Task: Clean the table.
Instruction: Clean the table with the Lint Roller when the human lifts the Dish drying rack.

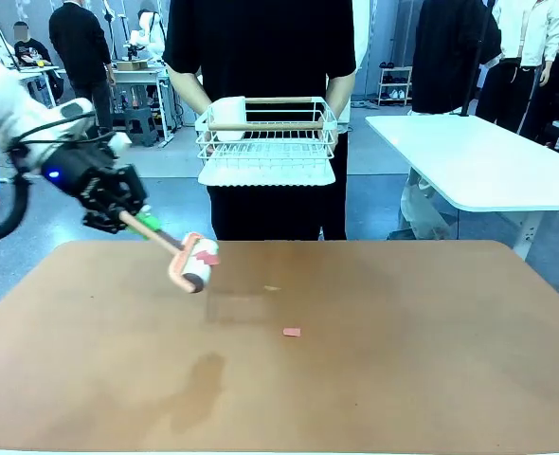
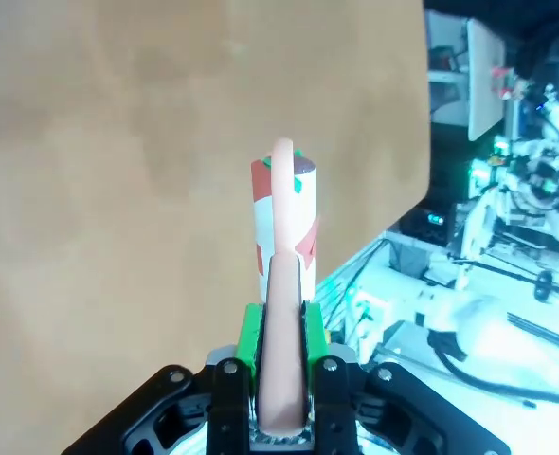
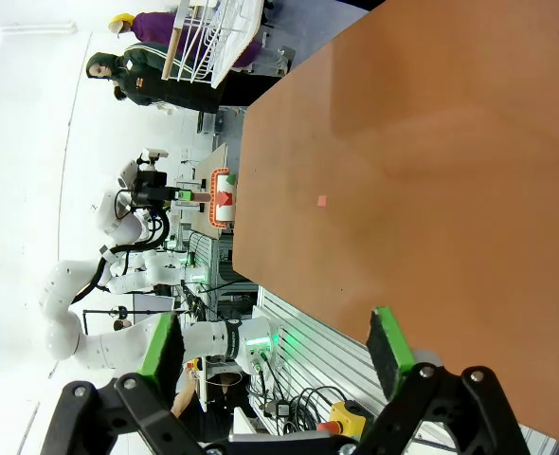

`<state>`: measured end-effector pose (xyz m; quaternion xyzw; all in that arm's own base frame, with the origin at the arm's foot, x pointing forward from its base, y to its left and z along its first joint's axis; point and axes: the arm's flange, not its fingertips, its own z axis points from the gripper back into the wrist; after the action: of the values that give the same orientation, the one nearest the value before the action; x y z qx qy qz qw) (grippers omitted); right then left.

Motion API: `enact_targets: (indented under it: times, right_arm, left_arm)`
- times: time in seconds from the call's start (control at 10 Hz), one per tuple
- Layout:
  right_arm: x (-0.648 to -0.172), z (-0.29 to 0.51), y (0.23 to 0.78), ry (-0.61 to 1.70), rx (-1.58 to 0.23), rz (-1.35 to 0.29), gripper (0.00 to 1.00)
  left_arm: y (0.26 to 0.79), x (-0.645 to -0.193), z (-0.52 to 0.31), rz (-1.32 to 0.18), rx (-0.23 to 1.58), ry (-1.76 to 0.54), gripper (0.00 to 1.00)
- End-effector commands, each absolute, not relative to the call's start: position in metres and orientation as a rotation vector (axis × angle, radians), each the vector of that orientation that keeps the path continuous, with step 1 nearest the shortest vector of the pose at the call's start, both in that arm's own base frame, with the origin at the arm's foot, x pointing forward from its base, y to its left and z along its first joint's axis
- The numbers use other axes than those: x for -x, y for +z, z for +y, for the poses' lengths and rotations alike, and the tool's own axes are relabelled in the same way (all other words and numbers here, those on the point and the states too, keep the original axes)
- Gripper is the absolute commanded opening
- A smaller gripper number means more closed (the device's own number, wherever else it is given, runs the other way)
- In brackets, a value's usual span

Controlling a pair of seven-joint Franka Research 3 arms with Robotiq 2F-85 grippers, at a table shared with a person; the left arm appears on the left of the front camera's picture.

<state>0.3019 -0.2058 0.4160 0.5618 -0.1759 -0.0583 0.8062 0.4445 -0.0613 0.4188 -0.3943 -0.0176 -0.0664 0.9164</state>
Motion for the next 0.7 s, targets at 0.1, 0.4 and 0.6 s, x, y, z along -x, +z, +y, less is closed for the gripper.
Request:
enact_targets:
  times: [0.1, 0.4, 0.6]
  right_arm:
    - [-0.302, -0.206, 0.419, -0.117, -1.216, -0.385, 1.00]
    - [-0.302, -0.206, 0.419, -0.117, -1.216, -0.385, 1.00]
    - [-0.302, -0.206, 0.419, -0.117, -1.216, -0.385, 1.00]
  left_arm:
    - [0.408, -0.428, 0.013, -0.101, 0.802, -0.090, 0.21]
    - [0.387, -0.429, 0.054, -0.093, 0.779, -0.048, 0.21]
    - [0.375, -0.440, 0.053, -0.084, 0.793, -0.033, 0.21]
